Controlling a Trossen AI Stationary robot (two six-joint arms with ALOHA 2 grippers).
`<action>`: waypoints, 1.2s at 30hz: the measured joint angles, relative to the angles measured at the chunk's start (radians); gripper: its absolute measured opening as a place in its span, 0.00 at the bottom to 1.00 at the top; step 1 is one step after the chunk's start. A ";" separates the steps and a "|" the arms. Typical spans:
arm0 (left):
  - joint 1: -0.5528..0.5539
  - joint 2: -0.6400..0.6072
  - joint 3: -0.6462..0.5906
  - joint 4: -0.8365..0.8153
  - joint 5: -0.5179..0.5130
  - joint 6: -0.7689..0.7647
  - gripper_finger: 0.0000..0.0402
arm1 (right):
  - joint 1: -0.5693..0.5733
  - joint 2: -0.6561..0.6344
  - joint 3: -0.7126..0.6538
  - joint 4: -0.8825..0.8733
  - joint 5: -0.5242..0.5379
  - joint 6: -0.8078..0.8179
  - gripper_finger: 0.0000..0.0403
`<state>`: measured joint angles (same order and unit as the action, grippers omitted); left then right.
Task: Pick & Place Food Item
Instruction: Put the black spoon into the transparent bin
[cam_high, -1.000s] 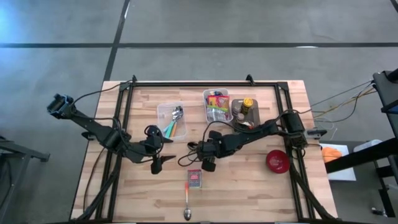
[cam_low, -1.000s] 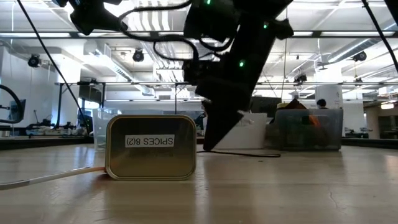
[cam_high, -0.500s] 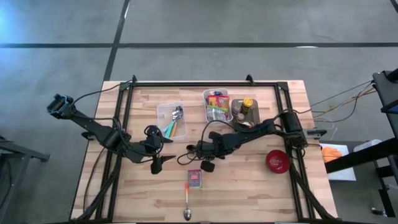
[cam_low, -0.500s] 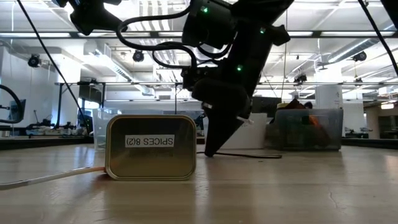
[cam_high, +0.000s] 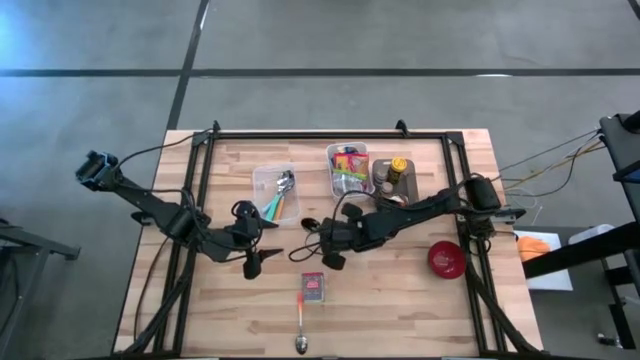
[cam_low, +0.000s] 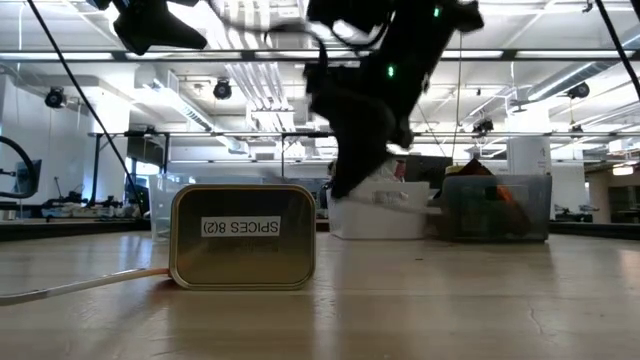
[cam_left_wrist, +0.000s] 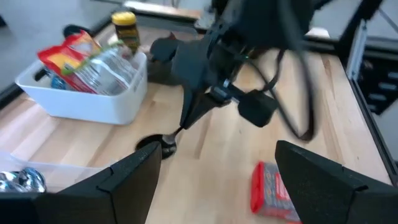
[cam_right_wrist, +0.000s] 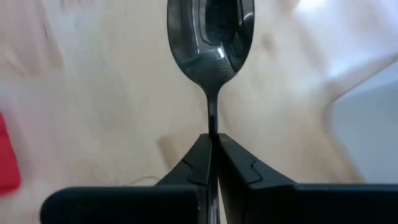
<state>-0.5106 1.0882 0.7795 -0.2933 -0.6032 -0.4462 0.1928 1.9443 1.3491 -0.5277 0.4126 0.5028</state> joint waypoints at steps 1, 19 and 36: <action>0.000 0.000 0.000 0.010 -0.013 0.000 0.80 | 0.004 -0.017 0.000 0.004 0.024 0.005 0.02; 0.004 0.081 0.000 0.283 -0.325 -0.091 0.80 | 0.101 -0.271 -0.019 0.514 0.265 -0.255 0.02; 0.009 0.238 0.000 0.702 -0.267 0.212 0.80 | 0.117 -0.241 -0.031 0.918 0.012 -0.456 0.02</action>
<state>-0.5016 1.3266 0.7795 0.4086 -0.8701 -0.2338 0.3095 1.7031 1.3178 0.3905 0.4241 0.0471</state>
